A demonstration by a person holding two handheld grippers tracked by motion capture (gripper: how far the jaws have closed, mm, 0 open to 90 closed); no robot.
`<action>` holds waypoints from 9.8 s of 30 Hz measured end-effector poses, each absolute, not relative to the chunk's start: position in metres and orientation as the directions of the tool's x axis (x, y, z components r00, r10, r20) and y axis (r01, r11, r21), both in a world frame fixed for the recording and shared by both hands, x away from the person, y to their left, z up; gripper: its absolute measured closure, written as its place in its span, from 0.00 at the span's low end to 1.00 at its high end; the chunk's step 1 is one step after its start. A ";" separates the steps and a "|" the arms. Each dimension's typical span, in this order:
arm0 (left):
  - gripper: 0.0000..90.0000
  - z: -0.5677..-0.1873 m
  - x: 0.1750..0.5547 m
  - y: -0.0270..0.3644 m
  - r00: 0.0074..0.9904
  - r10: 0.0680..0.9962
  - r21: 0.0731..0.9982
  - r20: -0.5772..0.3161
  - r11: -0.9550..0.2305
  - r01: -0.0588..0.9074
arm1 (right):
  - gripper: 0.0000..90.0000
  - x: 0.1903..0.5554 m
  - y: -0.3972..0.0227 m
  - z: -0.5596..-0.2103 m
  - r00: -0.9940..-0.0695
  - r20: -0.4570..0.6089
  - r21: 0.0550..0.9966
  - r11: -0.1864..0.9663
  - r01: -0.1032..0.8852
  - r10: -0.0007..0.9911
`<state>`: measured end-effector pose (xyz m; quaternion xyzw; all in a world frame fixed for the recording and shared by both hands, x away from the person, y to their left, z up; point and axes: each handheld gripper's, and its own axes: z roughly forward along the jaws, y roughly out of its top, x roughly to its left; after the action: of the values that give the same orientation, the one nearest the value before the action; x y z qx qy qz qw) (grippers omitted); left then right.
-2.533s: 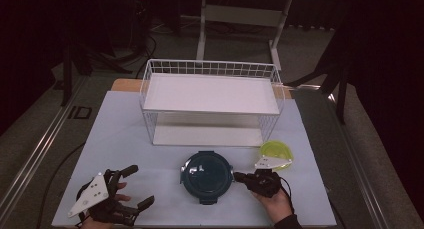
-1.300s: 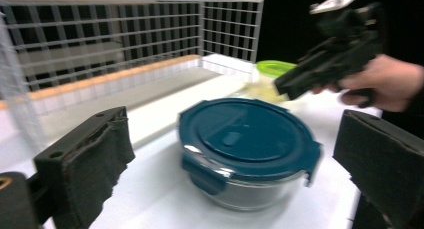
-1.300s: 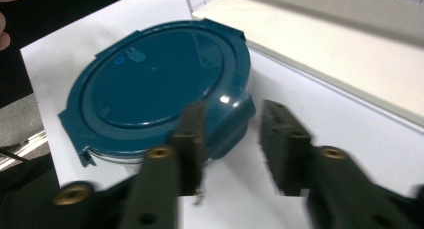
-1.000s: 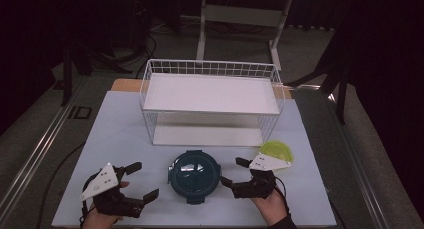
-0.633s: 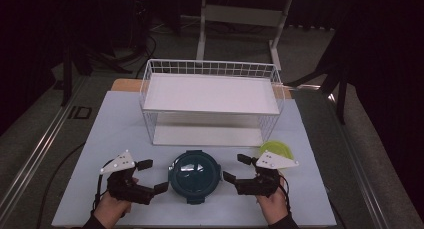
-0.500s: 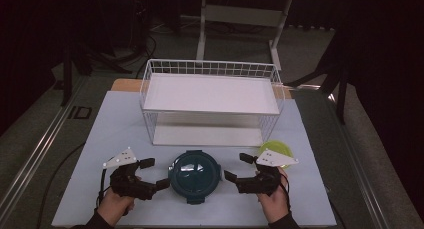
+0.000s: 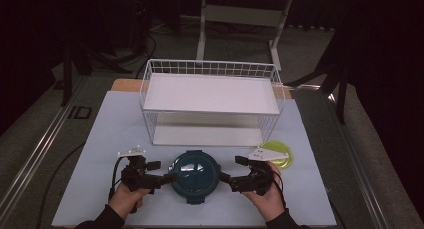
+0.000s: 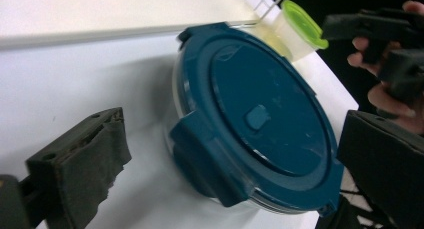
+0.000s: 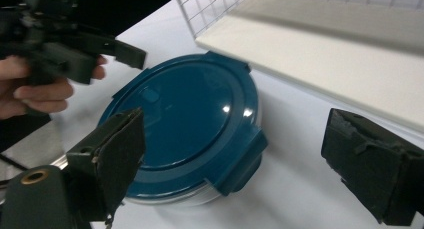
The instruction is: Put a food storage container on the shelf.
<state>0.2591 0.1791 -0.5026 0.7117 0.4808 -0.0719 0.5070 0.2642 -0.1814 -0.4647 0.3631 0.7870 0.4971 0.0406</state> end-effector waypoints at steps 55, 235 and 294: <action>0.60 -0.518 0.261 0.182 0.374 0.492 0.427 -0.786 -0.006 0.904 | 0.38 0.275 -0.188 -0.497 -0.521 0.591 0.573 0.134 0.808 0.616; 0.11 -0.410 0.259 0.144 0.772 0.576 0.914 -0.268 -0.100 0.393 | 0.99 0.315 -0.153 -0.317 -0.704 0.493 0.762 0.136 0.633 0.511; 0.01 -0.474 0.209 0.141 0.738 0.646 0.936 -0.194 -0.104 0.337 | 0.78 0.355 -0.145 -0.336 -0.650 0.446 0.753 0.134 0.644 0.615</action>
<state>0.2089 0.1406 -0.4738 0.7310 0.3362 0.1335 0.5786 0.3549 -0.1450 -0.3363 0.4180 0.7530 0.5081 -0.0139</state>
